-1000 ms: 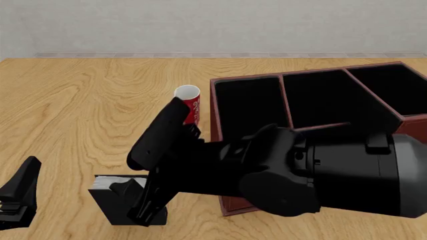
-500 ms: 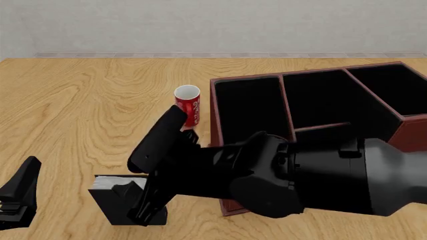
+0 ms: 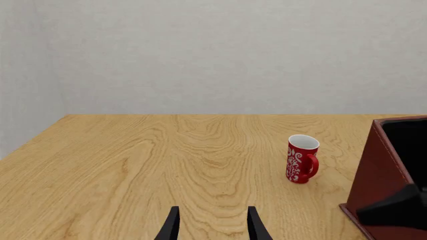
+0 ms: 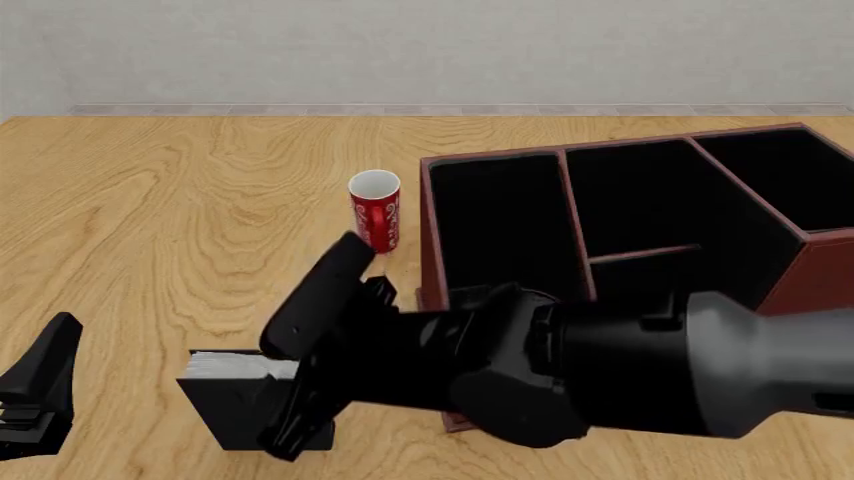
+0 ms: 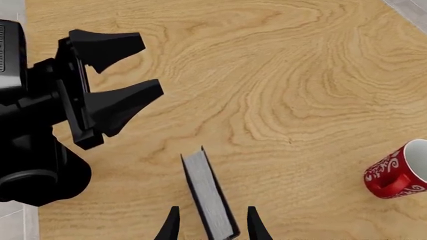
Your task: Pick up the book and place it in the left compartment of the caddy.
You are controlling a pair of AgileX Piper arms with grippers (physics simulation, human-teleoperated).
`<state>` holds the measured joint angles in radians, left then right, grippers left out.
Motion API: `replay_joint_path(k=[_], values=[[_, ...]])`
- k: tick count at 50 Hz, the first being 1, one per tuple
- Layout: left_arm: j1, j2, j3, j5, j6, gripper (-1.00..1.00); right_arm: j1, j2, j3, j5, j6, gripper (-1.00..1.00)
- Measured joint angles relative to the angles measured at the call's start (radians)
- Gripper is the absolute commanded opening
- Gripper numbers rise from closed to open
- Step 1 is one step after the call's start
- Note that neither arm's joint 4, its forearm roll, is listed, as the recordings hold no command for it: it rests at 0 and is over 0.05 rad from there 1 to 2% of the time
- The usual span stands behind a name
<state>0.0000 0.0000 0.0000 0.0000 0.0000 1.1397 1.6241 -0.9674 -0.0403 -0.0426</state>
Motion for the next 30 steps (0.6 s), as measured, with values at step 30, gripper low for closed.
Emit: replay_joint_path(k=[30], values=[[0.000, 0.000, 0.000, 0.000, 0.000, 1.00, -0.008, 0.040, 0.023, -0.044, 0.032, 1.00]])
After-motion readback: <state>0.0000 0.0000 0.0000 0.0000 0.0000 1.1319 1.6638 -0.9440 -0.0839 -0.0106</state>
